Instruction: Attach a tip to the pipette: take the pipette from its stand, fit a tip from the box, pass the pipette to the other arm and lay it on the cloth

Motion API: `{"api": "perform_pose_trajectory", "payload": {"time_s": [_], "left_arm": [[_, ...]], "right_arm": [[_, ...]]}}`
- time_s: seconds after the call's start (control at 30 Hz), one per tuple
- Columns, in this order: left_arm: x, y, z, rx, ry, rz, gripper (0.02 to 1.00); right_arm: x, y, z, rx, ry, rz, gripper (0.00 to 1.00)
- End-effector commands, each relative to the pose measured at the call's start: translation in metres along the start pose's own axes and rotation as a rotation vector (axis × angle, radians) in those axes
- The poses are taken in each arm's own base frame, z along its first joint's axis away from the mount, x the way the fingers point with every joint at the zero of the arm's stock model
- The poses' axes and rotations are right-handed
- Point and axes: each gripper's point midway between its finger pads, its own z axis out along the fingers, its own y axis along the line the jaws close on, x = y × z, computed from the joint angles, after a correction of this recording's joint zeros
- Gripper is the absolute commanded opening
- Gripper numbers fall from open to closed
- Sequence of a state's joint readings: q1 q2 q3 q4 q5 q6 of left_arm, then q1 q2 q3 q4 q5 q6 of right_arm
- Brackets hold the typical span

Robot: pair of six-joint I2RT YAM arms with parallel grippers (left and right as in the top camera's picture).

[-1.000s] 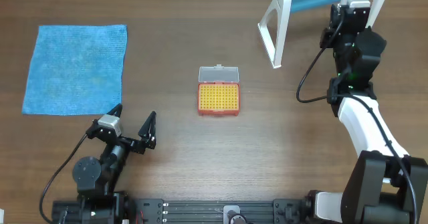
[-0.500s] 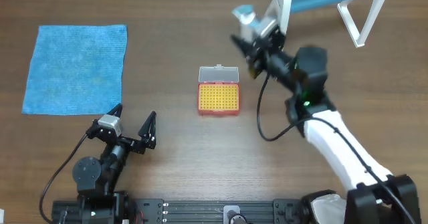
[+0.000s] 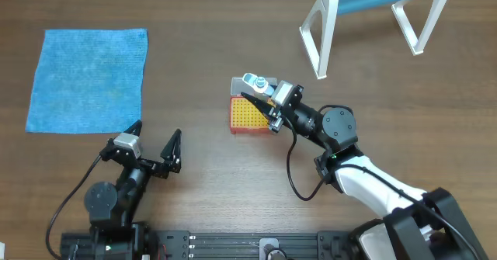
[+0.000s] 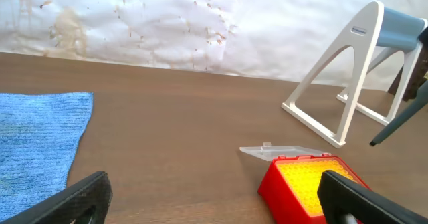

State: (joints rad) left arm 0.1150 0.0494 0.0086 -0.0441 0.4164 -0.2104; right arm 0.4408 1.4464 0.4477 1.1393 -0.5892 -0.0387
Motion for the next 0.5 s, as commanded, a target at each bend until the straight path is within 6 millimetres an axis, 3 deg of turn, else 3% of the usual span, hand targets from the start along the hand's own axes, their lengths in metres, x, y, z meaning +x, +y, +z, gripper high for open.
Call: {"api": "perform_pose_trajectory", "payload": {"time_s": [0.03, 0.17, 0.5], "left_arm": [[0.002, -0.001, 0.0, 0.007, 0.005, 0.0, 0.996], [0.002, -0.001, 0.0, 0.007, 0.005, 0.0, 0.993], [0.002, -0.001, 0.0, 0.007, 0.005, 0.0, 0.996]], "right_arm": [[0.007, -0.008, 0.008, 0.025, -0.006, 0.122, 0.075], [0.036, -0.019, 0.013, 0.044, 0.063, 0.166, 0.071], [0.044, -0.024, 0.021, 0.079, 0.013, 0.156, 0.071]]}}
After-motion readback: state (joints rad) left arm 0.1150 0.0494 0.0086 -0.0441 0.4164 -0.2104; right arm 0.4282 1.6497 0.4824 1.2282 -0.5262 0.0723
